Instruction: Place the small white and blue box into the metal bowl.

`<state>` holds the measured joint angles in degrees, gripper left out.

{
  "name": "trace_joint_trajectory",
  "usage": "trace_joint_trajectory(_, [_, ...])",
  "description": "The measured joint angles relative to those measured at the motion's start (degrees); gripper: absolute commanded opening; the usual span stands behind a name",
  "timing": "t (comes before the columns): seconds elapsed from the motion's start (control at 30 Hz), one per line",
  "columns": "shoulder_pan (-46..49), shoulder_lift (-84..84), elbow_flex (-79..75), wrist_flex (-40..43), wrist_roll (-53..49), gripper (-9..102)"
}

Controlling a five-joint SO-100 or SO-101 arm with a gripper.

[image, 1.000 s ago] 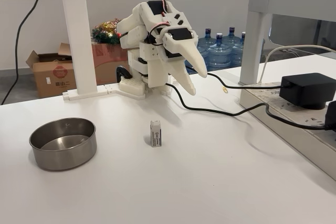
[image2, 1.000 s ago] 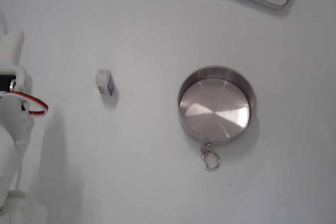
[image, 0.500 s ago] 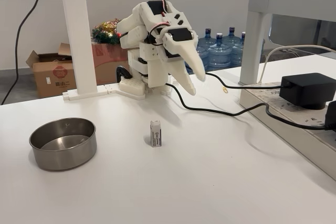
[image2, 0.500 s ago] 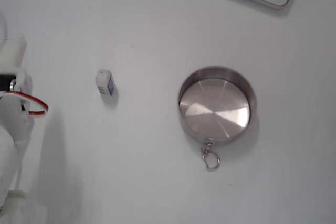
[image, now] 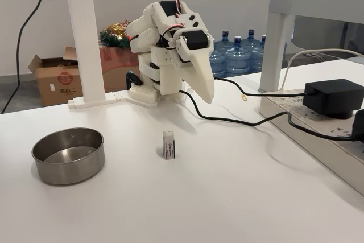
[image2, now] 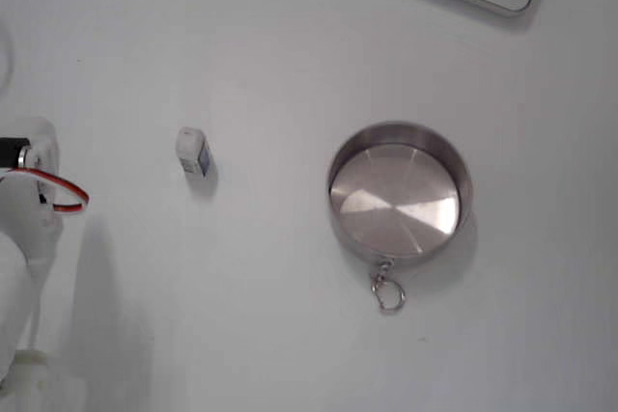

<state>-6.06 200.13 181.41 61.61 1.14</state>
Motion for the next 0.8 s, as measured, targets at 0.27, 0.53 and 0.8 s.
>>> trace_joint_trajectory(0.27, [0.0, 0.0, 0.0, 0.0, 0.0, 1])
trace_joint_trajectory(0.53, [0.0, 0.0, 0.0, 0.0, -0.3, 0])
trace_joint_trajectory(0.8, [0.0, 0.0, 0.0, -1.4, -0.3, 0])
